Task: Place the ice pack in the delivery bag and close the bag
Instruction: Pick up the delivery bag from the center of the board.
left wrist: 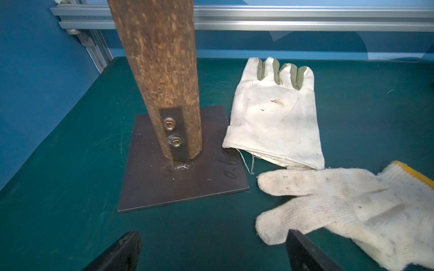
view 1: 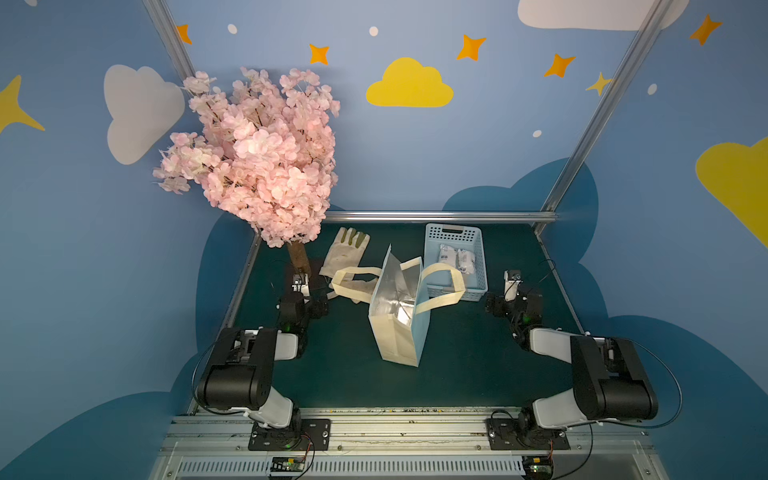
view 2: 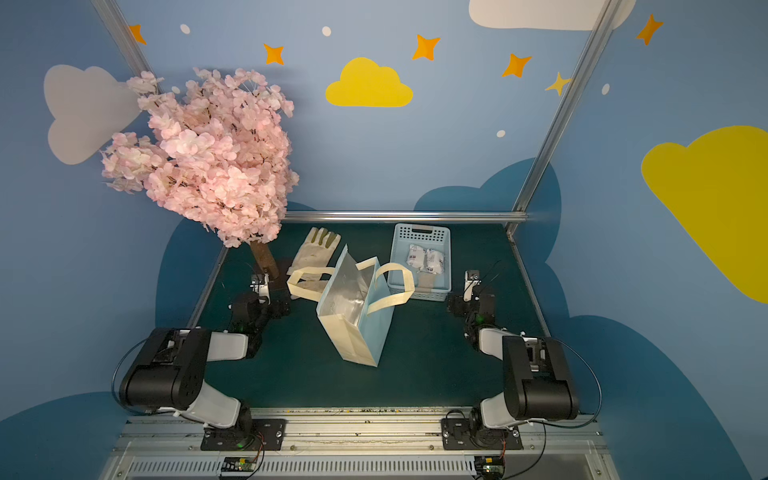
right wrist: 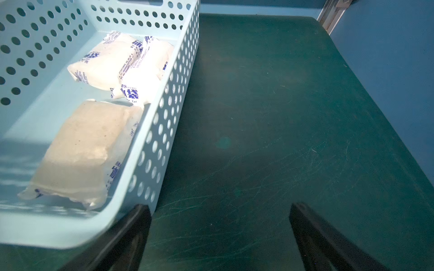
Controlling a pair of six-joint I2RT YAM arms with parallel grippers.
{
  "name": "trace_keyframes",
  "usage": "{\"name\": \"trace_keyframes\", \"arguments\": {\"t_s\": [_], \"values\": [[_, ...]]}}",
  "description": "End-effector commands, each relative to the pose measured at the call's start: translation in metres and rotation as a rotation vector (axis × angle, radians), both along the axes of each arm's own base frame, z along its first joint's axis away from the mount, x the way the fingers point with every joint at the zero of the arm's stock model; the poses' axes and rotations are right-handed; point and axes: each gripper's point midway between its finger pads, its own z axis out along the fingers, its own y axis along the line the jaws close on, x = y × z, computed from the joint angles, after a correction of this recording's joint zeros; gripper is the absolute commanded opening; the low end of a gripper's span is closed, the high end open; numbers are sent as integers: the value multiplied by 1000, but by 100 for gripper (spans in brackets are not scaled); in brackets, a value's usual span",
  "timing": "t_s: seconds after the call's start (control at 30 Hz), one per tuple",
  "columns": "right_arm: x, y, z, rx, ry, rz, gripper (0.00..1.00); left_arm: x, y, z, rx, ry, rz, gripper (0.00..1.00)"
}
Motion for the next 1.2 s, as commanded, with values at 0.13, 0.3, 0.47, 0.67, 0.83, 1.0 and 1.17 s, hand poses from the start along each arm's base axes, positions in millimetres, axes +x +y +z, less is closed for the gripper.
{"name": "trace_keyframes", "arguments": {"t_s": [0.13, 0.3, 0.47, 0.67, 0.83, 1.0, 1.17], "values": [[5, 6, 9, 11, -33, 19, 98, 5, -2, 13, -5, -41, -6, 100], [5, 6, 9, 14, -34, 20, 98, 6, -2, 13, -5, -42, -7, 100], [4, -2, 19, 26, -49, -25, 99, 6, -1, 13, -9, -41, -5, 100], [-19, -18, 52, -6, 15, -97, 99, -7, -21, 53, 0, -55, -108, 100], [-45, -18, 89, 29, 22, -98, 99, -54, -3, 109, -118, 52, 71, 100], [-55, -14, 140, 121, -38, -112, 98, -107, -28, 169, -352, 89, 30, 100], [-59, 6, 160, 232, 67, -58, 98, -145, -69, 218, -501, 210, -112, 100]]}}
